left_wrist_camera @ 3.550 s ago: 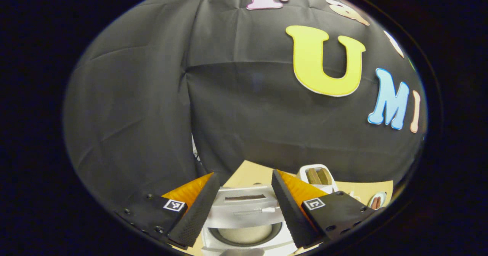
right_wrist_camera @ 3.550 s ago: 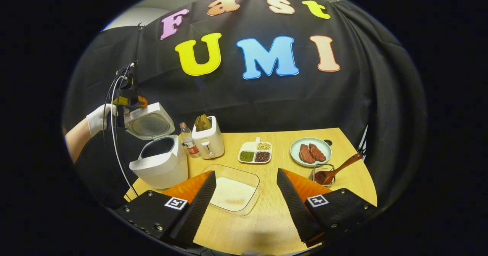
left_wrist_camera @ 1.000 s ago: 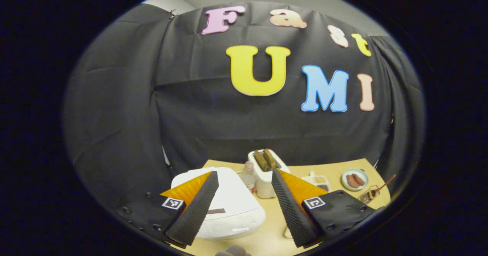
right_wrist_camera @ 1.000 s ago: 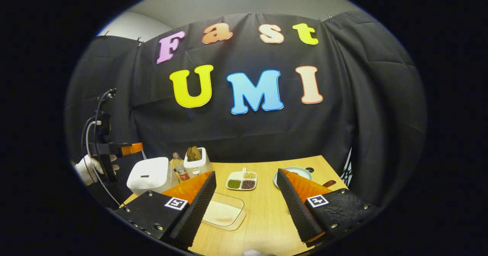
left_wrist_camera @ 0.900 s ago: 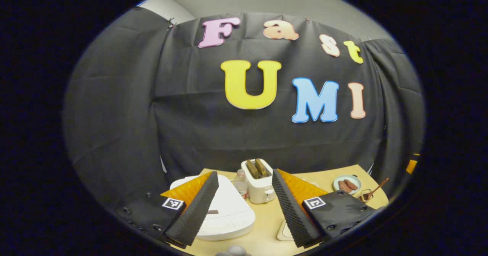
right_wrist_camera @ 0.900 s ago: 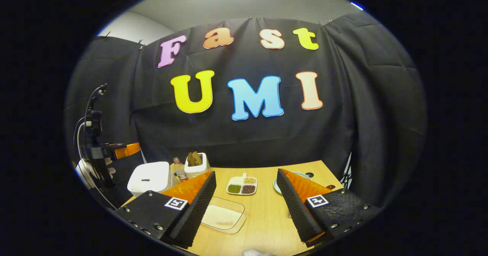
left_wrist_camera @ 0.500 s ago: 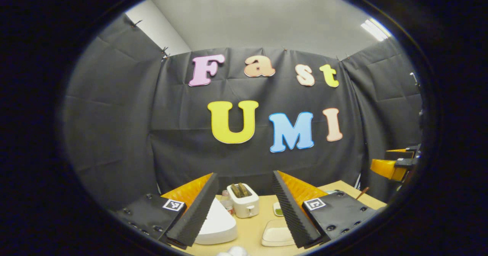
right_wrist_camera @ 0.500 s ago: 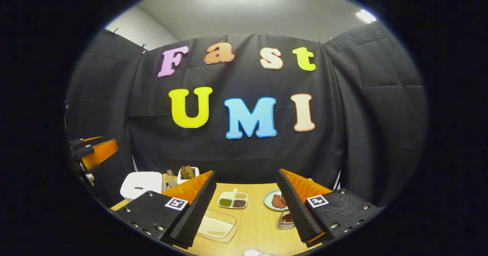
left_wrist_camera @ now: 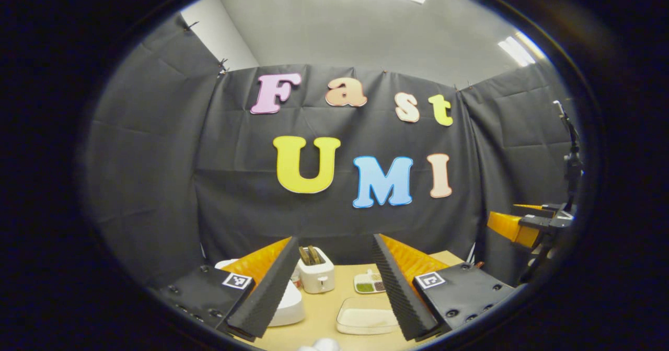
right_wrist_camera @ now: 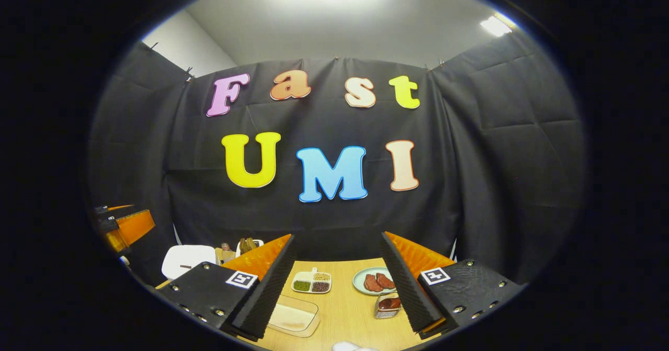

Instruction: Close the left gripper, press the button to open the rice cooker; take a wooden spoon from the chopstick holder with the right hand, scoop a spoonful of rice and pour it into the rice cooker, then put the wooden spoon back into the chopstick holder.

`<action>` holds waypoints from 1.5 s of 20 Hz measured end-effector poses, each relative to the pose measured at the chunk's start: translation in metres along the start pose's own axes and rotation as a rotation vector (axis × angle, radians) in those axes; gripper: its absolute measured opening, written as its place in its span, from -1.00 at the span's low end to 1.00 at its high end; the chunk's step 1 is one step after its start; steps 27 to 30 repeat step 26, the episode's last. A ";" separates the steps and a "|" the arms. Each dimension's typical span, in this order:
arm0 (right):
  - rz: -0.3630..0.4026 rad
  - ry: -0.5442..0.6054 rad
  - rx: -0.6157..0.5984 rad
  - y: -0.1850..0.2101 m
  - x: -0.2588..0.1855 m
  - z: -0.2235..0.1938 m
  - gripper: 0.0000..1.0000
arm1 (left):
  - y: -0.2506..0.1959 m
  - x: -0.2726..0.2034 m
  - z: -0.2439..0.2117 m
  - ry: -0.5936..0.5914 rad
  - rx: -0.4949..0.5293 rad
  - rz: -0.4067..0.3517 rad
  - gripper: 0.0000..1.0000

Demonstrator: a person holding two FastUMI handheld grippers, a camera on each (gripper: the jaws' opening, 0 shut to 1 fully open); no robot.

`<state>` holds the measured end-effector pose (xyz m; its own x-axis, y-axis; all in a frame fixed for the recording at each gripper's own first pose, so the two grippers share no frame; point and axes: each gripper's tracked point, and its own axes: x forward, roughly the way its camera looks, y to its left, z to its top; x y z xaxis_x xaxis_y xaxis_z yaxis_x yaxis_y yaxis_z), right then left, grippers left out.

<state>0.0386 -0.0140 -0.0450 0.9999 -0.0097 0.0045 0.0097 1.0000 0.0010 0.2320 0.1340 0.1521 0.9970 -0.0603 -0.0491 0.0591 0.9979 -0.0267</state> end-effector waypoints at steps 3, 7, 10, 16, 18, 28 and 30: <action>-0.003 0.005 0.005 0.000 -0.001 0.000 0.95 | 0.002 0.001 0.002 -0.007 0.020 0.002 0.93; 0.001 0.016 0.015 0.003 -0.002 -0.001 0.95 | 0.003 -0.001 0.000 -0.002 0.023 0.005 0.92; 0.002 0.017 0.012 0.003 -0.003 -0.002 0.95 | 0.000 -0.002 -0.004 0.005 0.025 -0.001 0.92; -0.004 0.019 0.018 0.000 -0.005 -0.001 0.95 | -0.003 -0.002 -0.006 0.010 0.027 -0.010 0.92; -0.005 0.017 0.013 0.000 -0.006 0.000 0.94 | -0.002 -0.002 -0.002 0.006 0.027 -0.009 0.92; 0.003 0.015 0.027 0.002 -0.010 0.001 0.95 | 0.000 -0.010 0.004 -0.005 0.021 0.006 0.92; 0.003 0.015 0.027 0.002 -0.010 0.001 0.95 | 0.000 -0.010 0.004 -0.005 0.021 0.006 0.92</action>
